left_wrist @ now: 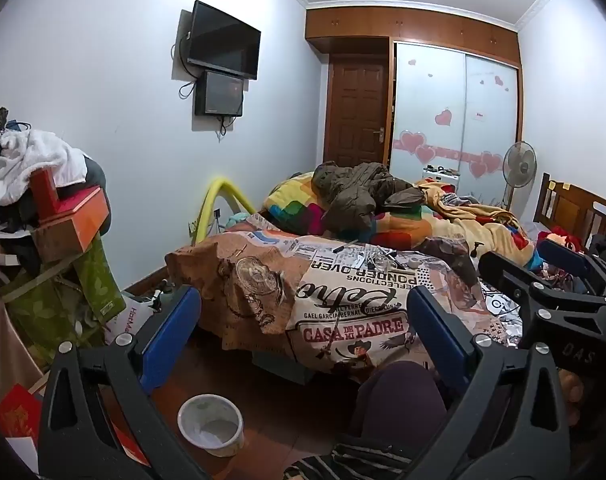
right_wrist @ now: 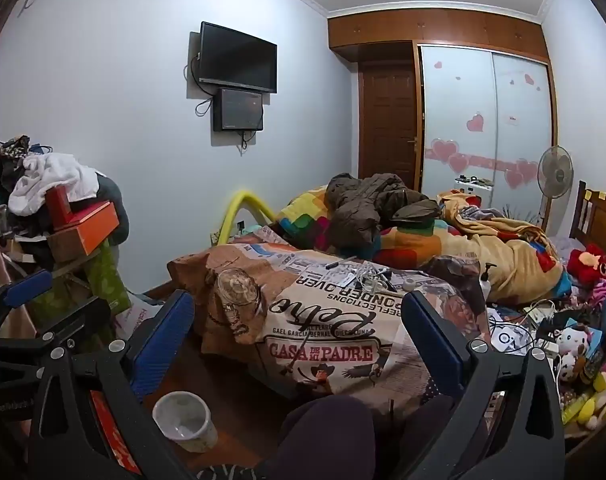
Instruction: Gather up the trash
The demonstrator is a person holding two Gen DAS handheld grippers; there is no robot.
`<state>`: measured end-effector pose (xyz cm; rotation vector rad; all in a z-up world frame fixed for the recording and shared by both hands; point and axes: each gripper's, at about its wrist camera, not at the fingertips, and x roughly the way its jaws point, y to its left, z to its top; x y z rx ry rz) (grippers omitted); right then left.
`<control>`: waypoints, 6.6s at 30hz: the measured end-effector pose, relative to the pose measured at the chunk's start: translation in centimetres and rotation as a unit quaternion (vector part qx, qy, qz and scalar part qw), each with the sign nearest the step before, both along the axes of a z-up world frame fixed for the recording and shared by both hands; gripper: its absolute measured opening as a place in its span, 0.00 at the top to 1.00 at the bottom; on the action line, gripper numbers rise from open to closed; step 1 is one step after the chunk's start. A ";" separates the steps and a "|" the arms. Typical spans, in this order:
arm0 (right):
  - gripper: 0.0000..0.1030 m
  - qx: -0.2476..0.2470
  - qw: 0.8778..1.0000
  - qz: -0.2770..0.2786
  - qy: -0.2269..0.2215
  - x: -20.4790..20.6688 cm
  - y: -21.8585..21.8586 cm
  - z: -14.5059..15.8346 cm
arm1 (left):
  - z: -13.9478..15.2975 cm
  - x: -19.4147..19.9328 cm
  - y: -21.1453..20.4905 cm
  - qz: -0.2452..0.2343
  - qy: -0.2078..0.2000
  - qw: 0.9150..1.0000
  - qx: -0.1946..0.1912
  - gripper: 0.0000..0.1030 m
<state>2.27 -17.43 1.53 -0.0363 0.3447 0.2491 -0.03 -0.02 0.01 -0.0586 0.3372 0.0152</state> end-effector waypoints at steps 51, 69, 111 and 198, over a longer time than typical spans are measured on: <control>0.00 0.013 1.000 -0.013 0.012 -0.1 -0.8 0.5 | -1.4 0.4 0.9 0.002 0.015 1.000 -0.010 0.00; 0.00 0.013 1.000 -0.014 0.011 -0.2 -0.9 0.5 | -1.3 0.4 0.8 0.002 0.017 1.000 -0.011 0.00; 0.00 0.000 0.997 -0.083 0.012 10.4 -7.5 0.4 | -0.1 12.7 -4.3 -0.016 0.036 0.999 0.009 0.00; 0.65 0.049 0.953 -0.028 0.298 46.0 -20.0 -19.8 | -22.8 52.4 -22.9 -0.201 0.294 0.934 -0.041 0.90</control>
